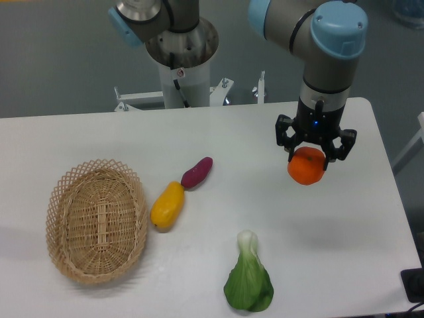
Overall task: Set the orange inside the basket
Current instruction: 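Hold the orange in the gripper above the table, lifting slightly, then carry the held orange across the table toward the wicker basket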
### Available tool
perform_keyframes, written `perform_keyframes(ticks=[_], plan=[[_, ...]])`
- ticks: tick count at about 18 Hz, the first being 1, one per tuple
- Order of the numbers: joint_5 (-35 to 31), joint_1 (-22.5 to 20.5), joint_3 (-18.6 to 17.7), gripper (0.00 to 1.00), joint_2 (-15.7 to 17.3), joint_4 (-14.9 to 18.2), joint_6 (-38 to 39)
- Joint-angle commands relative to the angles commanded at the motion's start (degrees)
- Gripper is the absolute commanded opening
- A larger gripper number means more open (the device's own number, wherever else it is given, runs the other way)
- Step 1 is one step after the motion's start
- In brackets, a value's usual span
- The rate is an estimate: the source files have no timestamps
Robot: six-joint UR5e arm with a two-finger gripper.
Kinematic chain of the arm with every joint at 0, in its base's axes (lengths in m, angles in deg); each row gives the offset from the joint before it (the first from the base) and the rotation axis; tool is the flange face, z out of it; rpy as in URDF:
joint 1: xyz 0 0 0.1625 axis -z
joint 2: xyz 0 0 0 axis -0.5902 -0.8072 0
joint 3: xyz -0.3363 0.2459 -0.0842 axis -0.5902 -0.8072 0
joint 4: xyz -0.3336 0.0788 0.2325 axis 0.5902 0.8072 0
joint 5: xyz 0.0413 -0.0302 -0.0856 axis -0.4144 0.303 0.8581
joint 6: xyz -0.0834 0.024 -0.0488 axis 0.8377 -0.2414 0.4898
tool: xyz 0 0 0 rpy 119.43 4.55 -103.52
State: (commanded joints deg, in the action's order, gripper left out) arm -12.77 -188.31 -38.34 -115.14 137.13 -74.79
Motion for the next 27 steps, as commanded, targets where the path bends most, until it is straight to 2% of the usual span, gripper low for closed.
perform_keyframes(ticks=[13,17,19,21,22,27], plan=[[0.0,0.26,0.09,0.63,-0.26,-0.7,0.26],[-0.09,1.67,-0.18,0.63,-0.7,-2.02,2.89],[-0.09,3.33,-0.09,0.63,-1.58,-4.64,7.45],[-0.09,6.75,-0.35,0.63,-1.93,-10.08,16.29],[-0.18,8.42,-0.18,0.63,-2.28,-11.59,19.39],[-0.62,15.1,-0.17,0.63,-2.55,-12.66,31.19]])
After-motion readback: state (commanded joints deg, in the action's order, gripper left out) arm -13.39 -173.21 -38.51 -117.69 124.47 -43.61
